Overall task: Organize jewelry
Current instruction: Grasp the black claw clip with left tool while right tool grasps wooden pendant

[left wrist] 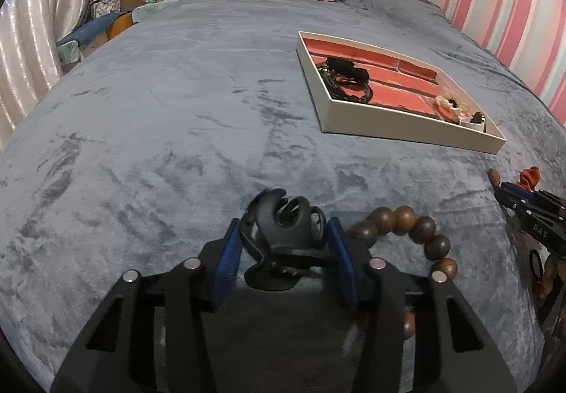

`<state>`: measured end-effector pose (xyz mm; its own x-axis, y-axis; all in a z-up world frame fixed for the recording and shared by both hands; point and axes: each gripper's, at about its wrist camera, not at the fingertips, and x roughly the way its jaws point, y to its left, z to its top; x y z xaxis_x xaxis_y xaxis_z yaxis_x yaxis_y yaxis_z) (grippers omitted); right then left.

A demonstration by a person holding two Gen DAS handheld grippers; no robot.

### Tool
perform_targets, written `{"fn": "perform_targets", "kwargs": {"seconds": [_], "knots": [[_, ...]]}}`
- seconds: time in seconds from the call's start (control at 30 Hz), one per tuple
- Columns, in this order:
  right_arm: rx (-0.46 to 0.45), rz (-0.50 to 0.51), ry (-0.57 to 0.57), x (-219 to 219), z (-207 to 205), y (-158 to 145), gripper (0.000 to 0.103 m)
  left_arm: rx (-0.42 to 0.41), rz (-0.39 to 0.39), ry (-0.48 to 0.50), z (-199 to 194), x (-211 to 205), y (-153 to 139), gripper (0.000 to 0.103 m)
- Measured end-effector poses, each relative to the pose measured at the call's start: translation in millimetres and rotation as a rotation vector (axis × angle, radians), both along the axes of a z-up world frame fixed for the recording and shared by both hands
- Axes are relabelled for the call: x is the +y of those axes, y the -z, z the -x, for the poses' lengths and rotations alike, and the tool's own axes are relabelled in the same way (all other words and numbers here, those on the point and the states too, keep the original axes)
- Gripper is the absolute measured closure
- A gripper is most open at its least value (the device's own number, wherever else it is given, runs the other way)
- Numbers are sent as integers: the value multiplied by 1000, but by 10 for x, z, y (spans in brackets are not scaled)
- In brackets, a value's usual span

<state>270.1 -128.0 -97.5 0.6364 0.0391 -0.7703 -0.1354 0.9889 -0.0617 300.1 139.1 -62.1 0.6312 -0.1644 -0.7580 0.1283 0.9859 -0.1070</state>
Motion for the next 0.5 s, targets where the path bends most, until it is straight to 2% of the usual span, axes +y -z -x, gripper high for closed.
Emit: {"fn": "perform_targets", "kwargs": {"seconds": [0.23,0.5], "knots": [[-21,-18,-11,-16,11,-158,78,-12,13,-25,36,101,-75,54],[-27,-118,6,-265,-166,-423,78,-28,31,-49,14,190,-213,54]]}}
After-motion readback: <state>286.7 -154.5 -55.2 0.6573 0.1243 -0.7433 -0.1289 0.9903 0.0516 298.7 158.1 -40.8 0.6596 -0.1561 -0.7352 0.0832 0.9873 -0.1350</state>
